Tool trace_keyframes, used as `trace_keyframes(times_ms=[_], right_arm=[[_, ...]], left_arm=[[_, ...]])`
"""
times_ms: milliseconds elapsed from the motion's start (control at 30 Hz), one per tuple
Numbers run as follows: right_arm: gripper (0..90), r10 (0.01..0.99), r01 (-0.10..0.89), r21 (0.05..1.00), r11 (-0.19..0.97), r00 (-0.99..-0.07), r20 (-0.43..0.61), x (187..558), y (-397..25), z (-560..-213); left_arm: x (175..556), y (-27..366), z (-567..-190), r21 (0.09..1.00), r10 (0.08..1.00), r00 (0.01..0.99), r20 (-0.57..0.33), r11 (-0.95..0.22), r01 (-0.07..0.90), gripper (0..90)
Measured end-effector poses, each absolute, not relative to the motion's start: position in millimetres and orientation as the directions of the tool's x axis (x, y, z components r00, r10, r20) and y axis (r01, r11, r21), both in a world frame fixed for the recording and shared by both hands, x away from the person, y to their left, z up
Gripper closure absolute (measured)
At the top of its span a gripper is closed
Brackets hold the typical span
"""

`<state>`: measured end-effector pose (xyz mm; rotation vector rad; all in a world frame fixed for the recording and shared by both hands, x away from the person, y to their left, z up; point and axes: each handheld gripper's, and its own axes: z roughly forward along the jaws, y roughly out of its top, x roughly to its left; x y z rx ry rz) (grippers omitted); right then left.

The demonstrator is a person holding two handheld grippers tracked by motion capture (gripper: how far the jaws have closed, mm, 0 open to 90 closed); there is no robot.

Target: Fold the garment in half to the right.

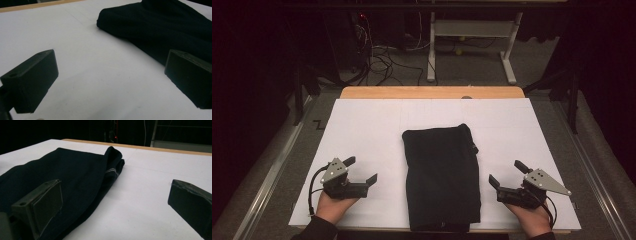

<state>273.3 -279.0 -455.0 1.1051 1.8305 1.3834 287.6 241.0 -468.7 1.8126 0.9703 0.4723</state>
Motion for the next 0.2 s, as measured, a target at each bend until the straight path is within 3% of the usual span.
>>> trace_keyframes(times_ms=[200], right_arm=[[0.1,0.875,0.270,0.956,0.117,-0.484,0.030,274.0,-277.0,-457.1]], left_arm=[[288.2,246.8,-466.0,0.889,0.809,0.581,-0.094,-0.194,0.414,0.0]])
